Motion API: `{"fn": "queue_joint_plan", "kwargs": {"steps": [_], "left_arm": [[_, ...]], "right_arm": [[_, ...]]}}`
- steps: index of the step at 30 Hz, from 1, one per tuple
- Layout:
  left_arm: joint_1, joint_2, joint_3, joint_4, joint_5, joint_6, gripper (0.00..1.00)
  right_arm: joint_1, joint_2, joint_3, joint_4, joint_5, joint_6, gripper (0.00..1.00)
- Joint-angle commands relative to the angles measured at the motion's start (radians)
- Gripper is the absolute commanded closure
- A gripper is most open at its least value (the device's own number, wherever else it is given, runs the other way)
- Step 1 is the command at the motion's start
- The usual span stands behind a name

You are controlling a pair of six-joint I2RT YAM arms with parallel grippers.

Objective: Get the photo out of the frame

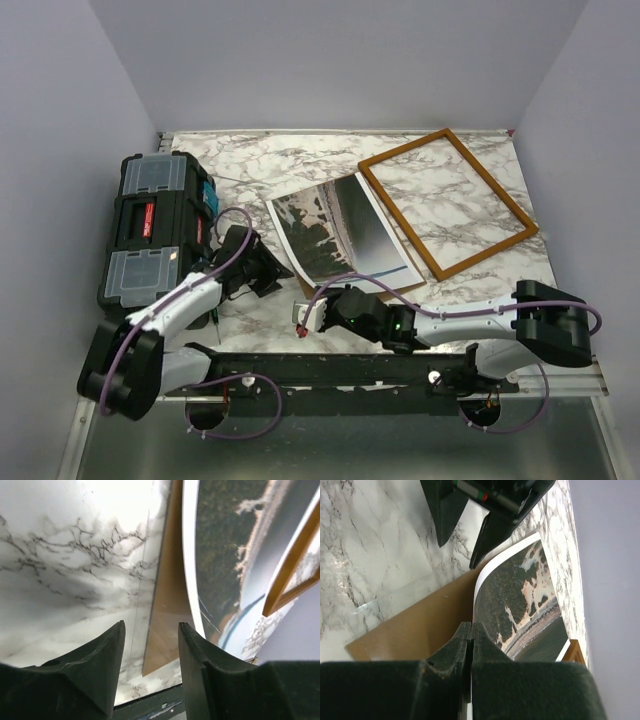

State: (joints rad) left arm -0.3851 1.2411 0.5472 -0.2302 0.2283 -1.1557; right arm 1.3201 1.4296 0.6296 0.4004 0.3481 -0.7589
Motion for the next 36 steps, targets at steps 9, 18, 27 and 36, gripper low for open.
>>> {"fn": "queue_joint_plan", "kwargs": {"steps": [9,18,27,36], "left_arm": [[0.006,-0.551,0.063,-0.371,-0.134,0.176,0.37],[0.011,-0.747,0.294,-0.611,-0.194,0.333,0.32],[0.011,-0.812,0.438,-0.718,-0.220,0.398,0.31],[0.011,-0.880,0.548,-0.785,-0.393,0.508,0.25]], "right_arm": [[-0.003,0.045,-0.020,0.056,-0.080,0.014,1.00],[0.008,0.101,-0.034,0.046,-0.060,0.013,0.97],[0.055,0.146,-0.003,-0.008,0.096,0.118,0.43],[0.227,-0.132,0.139,-0.452,0.275,0.741,0.00]]}}
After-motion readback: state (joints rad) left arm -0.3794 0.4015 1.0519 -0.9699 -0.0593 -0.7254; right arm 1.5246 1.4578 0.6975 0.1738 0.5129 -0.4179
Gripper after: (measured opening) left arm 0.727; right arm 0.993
